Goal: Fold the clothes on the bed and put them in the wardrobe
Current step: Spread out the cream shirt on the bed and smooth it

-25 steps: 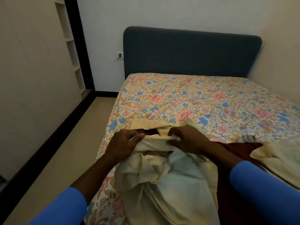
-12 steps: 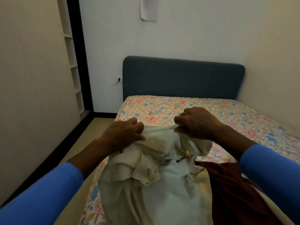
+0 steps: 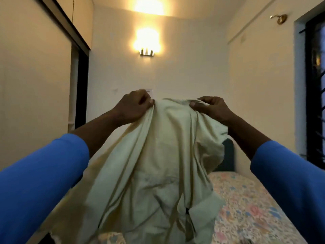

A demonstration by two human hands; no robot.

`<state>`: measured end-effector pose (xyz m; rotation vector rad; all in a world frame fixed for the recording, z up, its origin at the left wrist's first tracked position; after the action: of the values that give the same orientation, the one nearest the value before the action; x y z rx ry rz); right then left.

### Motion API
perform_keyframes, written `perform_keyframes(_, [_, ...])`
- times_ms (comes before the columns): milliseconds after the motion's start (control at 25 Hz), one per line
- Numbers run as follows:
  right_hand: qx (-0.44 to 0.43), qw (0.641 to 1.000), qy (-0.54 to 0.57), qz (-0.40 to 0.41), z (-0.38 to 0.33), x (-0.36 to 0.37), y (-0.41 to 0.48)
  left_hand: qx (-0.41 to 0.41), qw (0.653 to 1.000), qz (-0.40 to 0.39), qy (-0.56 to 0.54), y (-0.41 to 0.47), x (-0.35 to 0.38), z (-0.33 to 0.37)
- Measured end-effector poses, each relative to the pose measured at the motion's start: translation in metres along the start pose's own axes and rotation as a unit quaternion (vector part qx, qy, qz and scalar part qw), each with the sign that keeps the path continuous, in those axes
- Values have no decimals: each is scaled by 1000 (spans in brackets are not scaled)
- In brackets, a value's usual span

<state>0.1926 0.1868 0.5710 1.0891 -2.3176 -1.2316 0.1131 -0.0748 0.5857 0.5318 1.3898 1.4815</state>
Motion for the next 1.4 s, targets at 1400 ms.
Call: perform_keyframes(1400, [-6, 886, -461, 36, 370, 44, -325, -172, 813, -534, 154, -415, 198, -216])
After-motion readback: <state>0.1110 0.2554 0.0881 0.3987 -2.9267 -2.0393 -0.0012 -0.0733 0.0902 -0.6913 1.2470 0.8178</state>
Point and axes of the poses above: each hand's wrist, its own y-axis towards the middle knuckle, its own x-axis out of the palm, z = x × y, the point moved 7 cm from there along y, towards the middle knuckle, and after that the axes turned 15 degrees about z, right-handed, at the moved point
